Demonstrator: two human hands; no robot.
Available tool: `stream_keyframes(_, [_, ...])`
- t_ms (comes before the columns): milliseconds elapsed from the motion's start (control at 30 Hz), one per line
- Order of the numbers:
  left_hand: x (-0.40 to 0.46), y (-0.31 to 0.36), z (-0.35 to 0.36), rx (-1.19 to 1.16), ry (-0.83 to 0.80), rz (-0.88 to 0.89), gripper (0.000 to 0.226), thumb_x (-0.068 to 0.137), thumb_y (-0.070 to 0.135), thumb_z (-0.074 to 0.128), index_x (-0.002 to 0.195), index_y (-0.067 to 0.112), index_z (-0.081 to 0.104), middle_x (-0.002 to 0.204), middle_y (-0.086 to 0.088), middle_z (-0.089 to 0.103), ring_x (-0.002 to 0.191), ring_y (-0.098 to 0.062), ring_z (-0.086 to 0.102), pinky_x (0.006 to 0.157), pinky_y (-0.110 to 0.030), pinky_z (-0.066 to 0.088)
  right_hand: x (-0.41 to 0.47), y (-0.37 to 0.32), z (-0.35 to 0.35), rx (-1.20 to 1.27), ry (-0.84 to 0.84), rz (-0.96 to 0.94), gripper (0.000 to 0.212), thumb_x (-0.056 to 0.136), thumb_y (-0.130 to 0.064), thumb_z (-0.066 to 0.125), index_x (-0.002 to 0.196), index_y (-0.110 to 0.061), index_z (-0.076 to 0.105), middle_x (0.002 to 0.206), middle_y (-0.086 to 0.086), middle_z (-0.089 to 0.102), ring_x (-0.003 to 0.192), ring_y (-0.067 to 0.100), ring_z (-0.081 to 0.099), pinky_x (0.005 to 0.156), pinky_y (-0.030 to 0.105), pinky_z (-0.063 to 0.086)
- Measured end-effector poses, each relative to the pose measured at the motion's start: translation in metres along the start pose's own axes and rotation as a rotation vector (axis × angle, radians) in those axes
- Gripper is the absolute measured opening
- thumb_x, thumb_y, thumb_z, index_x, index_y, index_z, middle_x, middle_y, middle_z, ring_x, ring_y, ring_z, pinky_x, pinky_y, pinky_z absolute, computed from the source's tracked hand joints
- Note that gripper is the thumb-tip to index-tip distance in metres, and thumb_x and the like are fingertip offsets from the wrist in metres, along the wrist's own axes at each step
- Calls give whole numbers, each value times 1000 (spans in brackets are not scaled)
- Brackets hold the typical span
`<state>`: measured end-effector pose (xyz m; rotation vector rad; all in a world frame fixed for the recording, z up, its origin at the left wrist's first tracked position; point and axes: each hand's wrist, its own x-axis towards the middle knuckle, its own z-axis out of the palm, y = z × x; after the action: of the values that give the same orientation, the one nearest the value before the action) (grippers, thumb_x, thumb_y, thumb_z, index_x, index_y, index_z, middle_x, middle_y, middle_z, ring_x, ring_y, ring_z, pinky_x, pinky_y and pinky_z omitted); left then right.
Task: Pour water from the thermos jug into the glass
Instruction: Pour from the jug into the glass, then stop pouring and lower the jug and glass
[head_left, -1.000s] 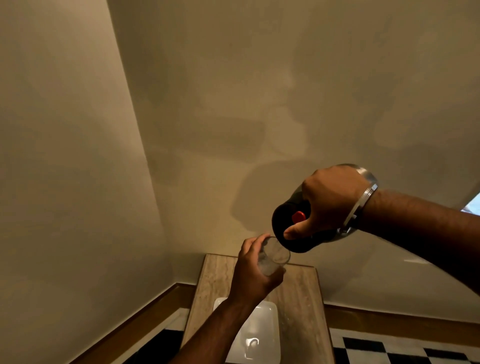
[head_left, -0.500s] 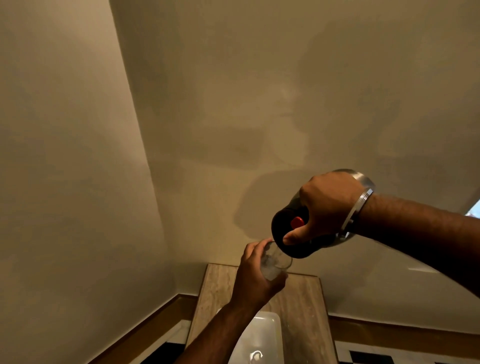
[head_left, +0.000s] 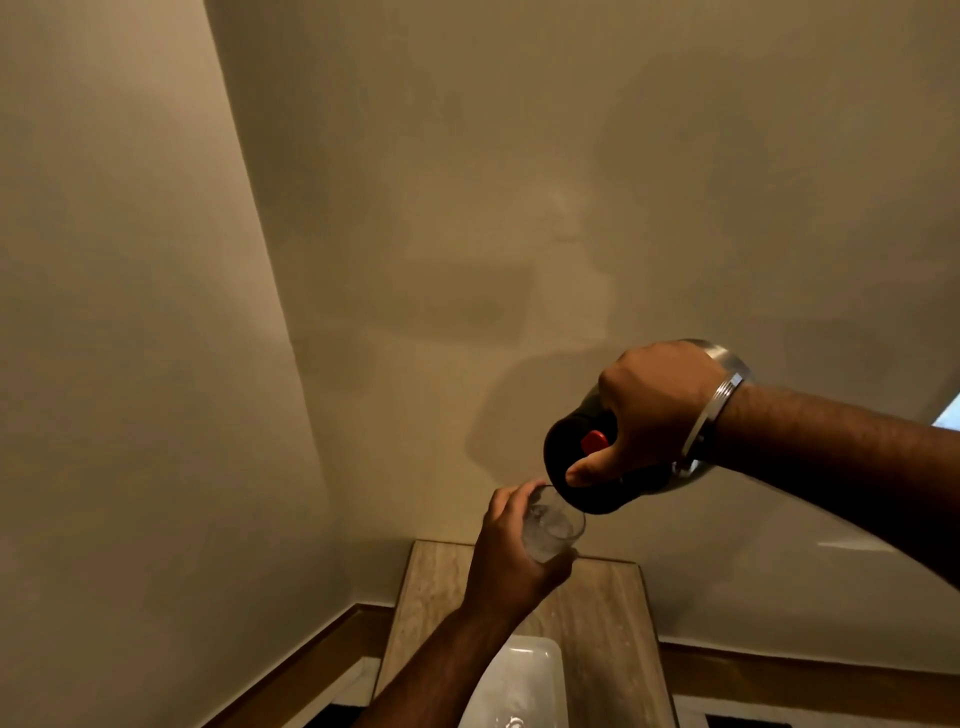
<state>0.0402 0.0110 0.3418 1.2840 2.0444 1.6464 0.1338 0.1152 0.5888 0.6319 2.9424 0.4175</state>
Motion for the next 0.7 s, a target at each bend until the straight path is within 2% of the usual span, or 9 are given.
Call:
stream_keyframes(200, [3, -1, 4, 5, -8, -5, 78, 64, 45, 82, 132, 42, 43, 128, 12, 47, 115, -5, 52, 93, -25, 53, 0, 6, 1, -5, 8, 9, 83, 49, -92, 51, 81, -18, 69, 62, -4, 67, 53, 13, 62, 55, 29, 57])
stream_keyframes(433, [10, -1, 9, 3, -4, 1, 77, 65, 48, 82, 131, 41, 43, 128, 10, 48, 115, -8, 52, 94, -29, 54, 5, 17, 6, 16, 14, 27, 79, 49, -92, 50, 70, -18, 65, 54, -4, 61, 45, 12, 52, 44, 23, 39])
stream_keyframes(600, [17, -5, 9, 28, 18, -17, 80, 64, 49, 87, 132, 30, 49, 127, 7, 57, 113, -10, 55, 92, -30, 54, 12, 43, 17, 281, -31, 125, 74, 45, -90, 52, 50, -16, 54, 42, -3, 50, 40, 15, 46, 46, 27, 38])
stream_keyframes(700, [22, -10, 10, 41, 34, -45, 83, 61, 48, 89, 132, 28, 50, 126, 8, 58, 114, -12, 55, 93, -34, 53, 9, 55, 35, 494, -82, 221, 76, 38, -94, 46, 42, -18, 48, 34, -7, 41, 33, 10, 39, 44, 25, 33])
